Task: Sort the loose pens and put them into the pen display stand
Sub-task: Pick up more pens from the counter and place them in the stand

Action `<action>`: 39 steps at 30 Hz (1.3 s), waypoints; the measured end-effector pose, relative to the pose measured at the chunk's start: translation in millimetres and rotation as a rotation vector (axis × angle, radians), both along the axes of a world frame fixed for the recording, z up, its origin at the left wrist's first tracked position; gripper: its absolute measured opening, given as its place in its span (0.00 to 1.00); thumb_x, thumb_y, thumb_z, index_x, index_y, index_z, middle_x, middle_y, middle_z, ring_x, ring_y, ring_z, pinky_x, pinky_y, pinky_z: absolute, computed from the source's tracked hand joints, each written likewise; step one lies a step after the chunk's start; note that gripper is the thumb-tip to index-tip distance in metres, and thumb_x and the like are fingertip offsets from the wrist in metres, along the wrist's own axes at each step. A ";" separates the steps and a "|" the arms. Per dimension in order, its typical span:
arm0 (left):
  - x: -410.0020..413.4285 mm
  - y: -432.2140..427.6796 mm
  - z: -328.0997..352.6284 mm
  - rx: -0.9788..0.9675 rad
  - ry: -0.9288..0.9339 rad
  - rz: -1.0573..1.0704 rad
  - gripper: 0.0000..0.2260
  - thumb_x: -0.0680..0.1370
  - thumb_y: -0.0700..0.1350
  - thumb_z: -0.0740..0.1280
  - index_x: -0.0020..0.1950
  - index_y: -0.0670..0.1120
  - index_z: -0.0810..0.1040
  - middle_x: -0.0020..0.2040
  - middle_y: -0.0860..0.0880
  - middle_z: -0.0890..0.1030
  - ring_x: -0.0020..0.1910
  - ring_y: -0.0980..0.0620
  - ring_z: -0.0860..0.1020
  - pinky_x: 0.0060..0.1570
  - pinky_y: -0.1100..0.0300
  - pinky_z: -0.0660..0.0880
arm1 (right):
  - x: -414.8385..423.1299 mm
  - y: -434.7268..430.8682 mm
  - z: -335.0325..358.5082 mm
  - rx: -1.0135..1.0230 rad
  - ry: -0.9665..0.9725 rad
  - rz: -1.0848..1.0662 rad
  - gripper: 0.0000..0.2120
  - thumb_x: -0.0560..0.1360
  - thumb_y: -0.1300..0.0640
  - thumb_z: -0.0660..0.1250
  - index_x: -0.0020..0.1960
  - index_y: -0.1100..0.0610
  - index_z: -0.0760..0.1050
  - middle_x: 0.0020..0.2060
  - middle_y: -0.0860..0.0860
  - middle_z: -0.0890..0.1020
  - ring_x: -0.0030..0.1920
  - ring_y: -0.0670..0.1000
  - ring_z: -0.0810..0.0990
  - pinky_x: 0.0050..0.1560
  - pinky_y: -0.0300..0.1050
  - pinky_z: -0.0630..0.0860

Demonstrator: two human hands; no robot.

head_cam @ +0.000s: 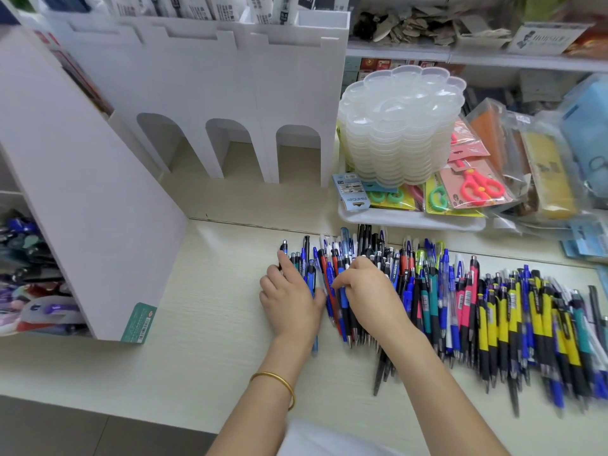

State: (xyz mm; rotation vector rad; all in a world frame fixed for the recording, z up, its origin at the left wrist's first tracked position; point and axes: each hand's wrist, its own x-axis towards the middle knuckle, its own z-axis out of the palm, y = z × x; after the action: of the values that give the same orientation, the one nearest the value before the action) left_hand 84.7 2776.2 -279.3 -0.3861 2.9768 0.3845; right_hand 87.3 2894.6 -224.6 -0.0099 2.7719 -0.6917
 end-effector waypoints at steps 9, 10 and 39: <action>-21.2 -6.8 10.6 0.038 -0.053 0.034 0.38 0.75 0.46 0.68 0.77 0.39 0.49 0.63 0.40 0.70 0.59 0.43 0.71 0.52 0.56 0.73 | -0.5 -1.3 1.9 -0.003 -0.010 0.002 0.14 0.78 0.66 0.58 0.57 0.57 0.79 0.51 0.51 0.71 0.44 0.51 0.74 0.44 0.43 0.75; -22.3 -7.1 11.7 0.047 -0.066 0.033 0.38 0.75 0.46 0.68 0.76 0.40 0.49 0.63 0.40 0.71 0.59 0.43 0.72 0.51 0.56 0.73 | -0.3 -1.4 1.6 -0.014 -0.014 -0.005 0.14 0.78 0.65 0.58 0.57 0.57 0.79 0.50 0.51 0.70 0.43 0.51 0.72 0.43 0.43 0.74; -18.7 -32.9 94.7 1.292 0.361 0.337 0.21 0.71 0.32 0.70 0.60 0.45 0.69 0.44 0.52 0.76 0.35 0.62 0.78 0.36 0.69 0.74 | 17.9 -39.5 25.6 -1.051 -0.150 -0.682 0.10 0.81 0.59 0.59 0.57 0.58 0.77 0.46 0.54 0.81 0.45 0.49 0.79 0.47 0.44 0.79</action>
State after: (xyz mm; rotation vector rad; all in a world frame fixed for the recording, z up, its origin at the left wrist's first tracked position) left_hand 66.0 2743.2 -184.6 -0.6390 2.1954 2.3345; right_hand 105.2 2855.1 -199.1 0.7392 1.9136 -2.0969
